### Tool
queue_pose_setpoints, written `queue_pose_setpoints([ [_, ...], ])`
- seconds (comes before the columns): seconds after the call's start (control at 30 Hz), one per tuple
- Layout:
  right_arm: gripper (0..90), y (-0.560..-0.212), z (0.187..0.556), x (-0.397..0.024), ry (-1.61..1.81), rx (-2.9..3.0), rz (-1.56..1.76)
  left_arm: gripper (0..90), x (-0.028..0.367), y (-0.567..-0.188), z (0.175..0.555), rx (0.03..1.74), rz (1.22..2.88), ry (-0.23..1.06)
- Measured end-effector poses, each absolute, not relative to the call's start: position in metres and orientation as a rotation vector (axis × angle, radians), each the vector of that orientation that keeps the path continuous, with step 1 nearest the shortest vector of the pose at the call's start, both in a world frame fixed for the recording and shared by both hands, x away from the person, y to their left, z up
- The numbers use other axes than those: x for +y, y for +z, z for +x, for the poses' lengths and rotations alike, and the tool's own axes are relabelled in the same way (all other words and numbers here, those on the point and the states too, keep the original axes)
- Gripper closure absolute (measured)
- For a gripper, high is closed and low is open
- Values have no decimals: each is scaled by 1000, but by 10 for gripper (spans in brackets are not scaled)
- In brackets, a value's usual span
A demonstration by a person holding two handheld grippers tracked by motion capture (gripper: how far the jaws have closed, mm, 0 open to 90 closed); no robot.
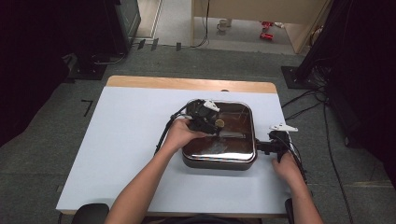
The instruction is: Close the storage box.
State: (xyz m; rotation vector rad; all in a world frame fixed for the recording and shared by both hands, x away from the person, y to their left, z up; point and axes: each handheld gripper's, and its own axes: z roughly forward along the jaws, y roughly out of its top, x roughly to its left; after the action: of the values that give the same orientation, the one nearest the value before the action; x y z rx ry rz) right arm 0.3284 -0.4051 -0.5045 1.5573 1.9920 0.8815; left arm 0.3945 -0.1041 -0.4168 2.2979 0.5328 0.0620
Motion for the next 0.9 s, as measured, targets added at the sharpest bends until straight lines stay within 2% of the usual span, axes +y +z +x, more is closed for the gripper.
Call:
queue_pose_setpoints([
  [0.07,114,-504,328,-405,883,1990,1560,597,-106,-417,393,546,2303,29],
  [0.53,114,-504,328,-405,882,1990,1559,585,-106,-420,394,543,2296,18],
  [0.77,114,-504,328,-405,882,1990,1560,455,-97,-416,399,580,2277,-15],
  [0.8,114,-504,328,-405,882,1989,1561,405,-95,-415,399,589,2271,-21],
  [0.9,114,-504,328,-405,882,1989,1561,375,-89,-412,400,605,2264,-37],
])
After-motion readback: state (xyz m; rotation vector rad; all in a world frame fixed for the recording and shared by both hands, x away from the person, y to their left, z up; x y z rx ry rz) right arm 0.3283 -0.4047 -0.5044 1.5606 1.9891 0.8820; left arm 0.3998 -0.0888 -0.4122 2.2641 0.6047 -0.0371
